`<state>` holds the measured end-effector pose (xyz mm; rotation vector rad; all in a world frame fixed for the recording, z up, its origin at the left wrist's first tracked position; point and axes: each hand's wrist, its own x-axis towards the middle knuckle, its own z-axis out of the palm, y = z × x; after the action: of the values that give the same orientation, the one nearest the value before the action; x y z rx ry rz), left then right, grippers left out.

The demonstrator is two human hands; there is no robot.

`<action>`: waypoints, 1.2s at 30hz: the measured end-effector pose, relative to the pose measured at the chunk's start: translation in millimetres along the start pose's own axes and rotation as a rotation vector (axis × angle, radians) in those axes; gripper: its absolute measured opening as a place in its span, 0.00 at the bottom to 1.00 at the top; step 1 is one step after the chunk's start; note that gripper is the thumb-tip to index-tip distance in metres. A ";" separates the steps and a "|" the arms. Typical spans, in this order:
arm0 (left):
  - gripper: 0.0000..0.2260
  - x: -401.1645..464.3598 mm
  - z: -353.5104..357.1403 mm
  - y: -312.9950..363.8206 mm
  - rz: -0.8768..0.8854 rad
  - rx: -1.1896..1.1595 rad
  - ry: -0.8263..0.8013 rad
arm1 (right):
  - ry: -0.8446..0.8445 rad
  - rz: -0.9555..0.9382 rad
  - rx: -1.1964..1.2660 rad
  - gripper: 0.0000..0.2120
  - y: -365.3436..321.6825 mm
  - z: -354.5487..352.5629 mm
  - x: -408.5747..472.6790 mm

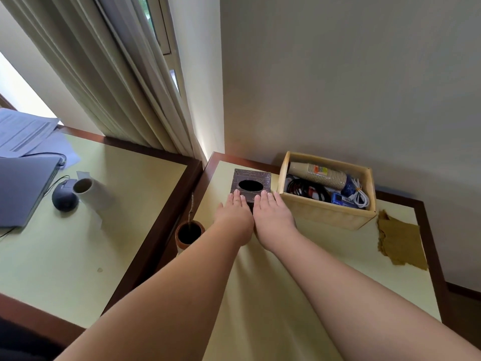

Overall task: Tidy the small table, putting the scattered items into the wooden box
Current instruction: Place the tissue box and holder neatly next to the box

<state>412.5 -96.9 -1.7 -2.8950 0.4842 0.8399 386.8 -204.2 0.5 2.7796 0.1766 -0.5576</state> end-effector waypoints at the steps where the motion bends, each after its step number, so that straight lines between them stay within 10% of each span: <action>1: 0.40 6.3 -3.8 -0.4 0.001 0.011 -0.009 | -0.008 0.004 -0.043 0.34 1.0 -3.4 5.1; 18: 0.32 8.4 -31.0 6.2 0.067 -0.265 0.174 | -0.027 0.045 -0.137 0.36 16.5 -17.5 23.5; 23: 0.26 -97.0 0.4 22.6 0.044 -0.786 0.393 | 0.196 0.005 0.314 0.34 -14.9 28.0 -34.6; 28: 0.02 -183.0 93.6 5.6 -0.257 -1.110 0.547 | 0.081 0.081 0.651 0.37 -54.3 63.0 -104.1; 36: 0.44 -162.3 99.1 -56.7 -0.475 -1.108 0.552 | -0.151 0.105 0.634 0.40 -55.9 72.5 -126.9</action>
<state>251.0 18.5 1.2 -3.9146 -0.9582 0.2032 234.6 -181.7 -28.1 3.2981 -0.2192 -0.9245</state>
